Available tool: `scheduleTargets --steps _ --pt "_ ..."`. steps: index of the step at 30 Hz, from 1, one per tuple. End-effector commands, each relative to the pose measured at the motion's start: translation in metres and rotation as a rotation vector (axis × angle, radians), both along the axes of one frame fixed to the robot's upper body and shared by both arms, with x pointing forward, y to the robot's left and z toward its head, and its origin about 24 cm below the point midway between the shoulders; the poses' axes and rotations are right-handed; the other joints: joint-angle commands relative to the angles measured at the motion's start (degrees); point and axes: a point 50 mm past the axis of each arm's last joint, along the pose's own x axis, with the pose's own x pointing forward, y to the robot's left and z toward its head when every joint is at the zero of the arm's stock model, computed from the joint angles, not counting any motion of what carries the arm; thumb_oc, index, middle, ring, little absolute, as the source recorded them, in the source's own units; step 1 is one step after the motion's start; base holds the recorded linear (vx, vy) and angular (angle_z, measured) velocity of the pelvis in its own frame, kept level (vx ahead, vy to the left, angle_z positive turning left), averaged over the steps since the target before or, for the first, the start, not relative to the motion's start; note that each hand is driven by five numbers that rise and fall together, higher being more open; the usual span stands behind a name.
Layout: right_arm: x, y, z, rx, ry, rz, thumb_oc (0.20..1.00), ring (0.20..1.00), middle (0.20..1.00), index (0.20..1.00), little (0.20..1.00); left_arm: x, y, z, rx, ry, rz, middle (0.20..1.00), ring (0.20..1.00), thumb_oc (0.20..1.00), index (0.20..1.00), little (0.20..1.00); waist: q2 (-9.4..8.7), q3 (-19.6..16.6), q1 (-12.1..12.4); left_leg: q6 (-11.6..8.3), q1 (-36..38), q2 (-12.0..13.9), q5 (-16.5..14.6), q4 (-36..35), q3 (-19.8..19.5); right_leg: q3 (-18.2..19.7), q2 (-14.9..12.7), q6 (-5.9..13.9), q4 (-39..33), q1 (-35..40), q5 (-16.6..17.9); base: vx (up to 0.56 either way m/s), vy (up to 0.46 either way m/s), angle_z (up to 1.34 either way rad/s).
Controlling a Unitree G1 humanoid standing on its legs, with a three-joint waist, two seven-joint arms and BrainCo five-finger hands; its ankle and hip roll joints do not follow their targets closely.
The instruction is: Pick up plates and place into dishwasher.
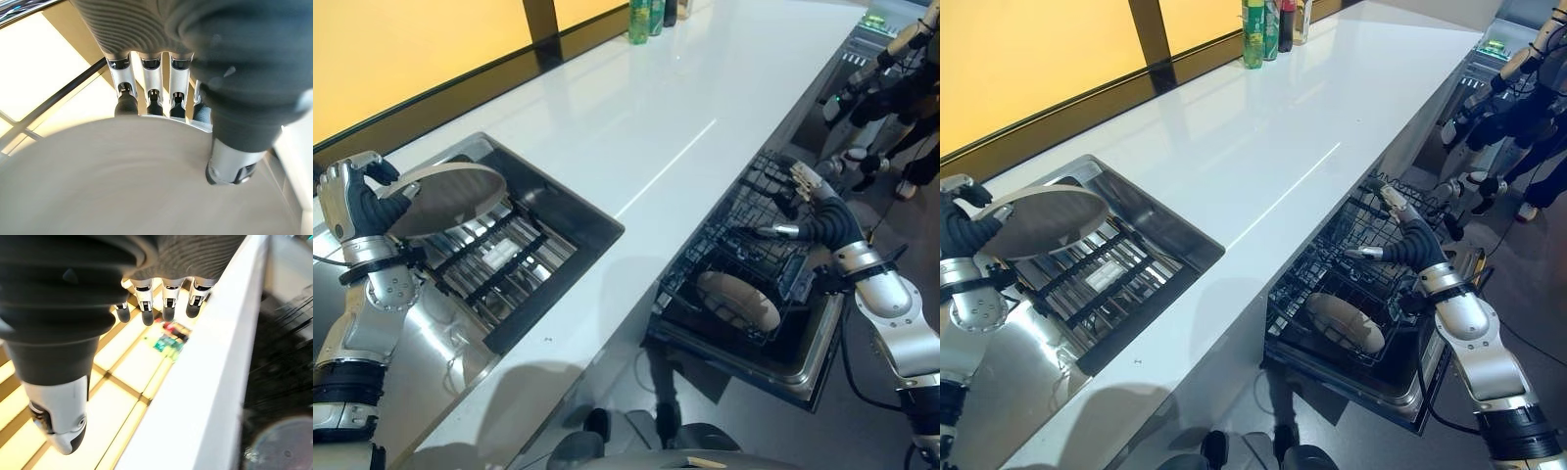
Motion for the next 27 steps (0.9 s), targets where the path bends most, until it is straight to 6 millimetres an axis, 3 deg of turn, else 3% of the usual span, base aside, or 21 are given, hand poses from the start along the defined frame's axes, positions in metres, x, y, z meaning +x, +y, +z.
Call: scheduleTargets --steps 1,6,11,17,27 --pt "-0.004 0.032 0.043 -0.031 -0.246 0.164 1.000 1.000 1.000 1.000 1.000 0.004 -0.016 0.030 -0.057 -0.198 -0.115 0.200 0.200 0.200 0.200 0.200 0.98 -5.44 0.81 0.41 -3.52 0.32 3.08 -0.87 -0.71 0.48 -1.21 3.23 6.71 -2.20 -2.84 -0.04 -0.035 0.05" --pt "-0.005 0.060 0.069 -0.001 -0.363 0.295 1.000 1.000 1.000 1.000 1.000 0.007 -0.049 0.043 -0.085 -0.273 -0.331 0.200 0.200 0.200 0.200 0.200 0.73 -6.48 2.21 0.19 -3.69 0.11 3.59 -0.85 -1.97 0.16 -0.67 2.82 6.44 -1.62 -2.70 -0.05 -0.027 0.10" --pt "-0.008 0.085 0.080 0.062 -0.404 0.417 1.000 1.000 1.000 1.000 1.000 0.008 -0.093 0.046 -0.144 -0.260 -0.641 0.200 0.200 0.200 0.200 0.200 0.54 -7.27 3.83 0.09 -3.64 -0.10 3.70 -0.81 -3.26 -0.67 -0.50 2.53 6.06 -0.64 -3.04 -0.04 -0.027 0.11" --pt "-0.009 0.117 0.082 0.130 -0.386 0.537 1.000 1.000 1.000 1.000 1.000 0.010 -0.130 0.034 -0.315 -0.180 -0.914 0.200 0.200 0.200 0.200 0.200 0.37 -7.90 5.91 0.06 -3.85 -0.35 4.15 -0.80 -5.14 -2.12 -0.53 2.30 5.42 0.31 -3.05 -0.04 -0.032 0.22" --pt "-0.005 0.163 0.068 0.180 -0.233 0.687 1.000 1.000 1.000 1.000 1.000 0.005 -0.165 0.037 -0.405 -0.205 -1.083 0.200 0.200 0.200 0.200 0.200 -0.14 -8.39 8.15 0.16 -4.33 -0.81 4.40 -0.66 -6.83 -3.62 -0.48 1.88 4.61 1.52 -3.51 -0.03 -0.024 0.15"
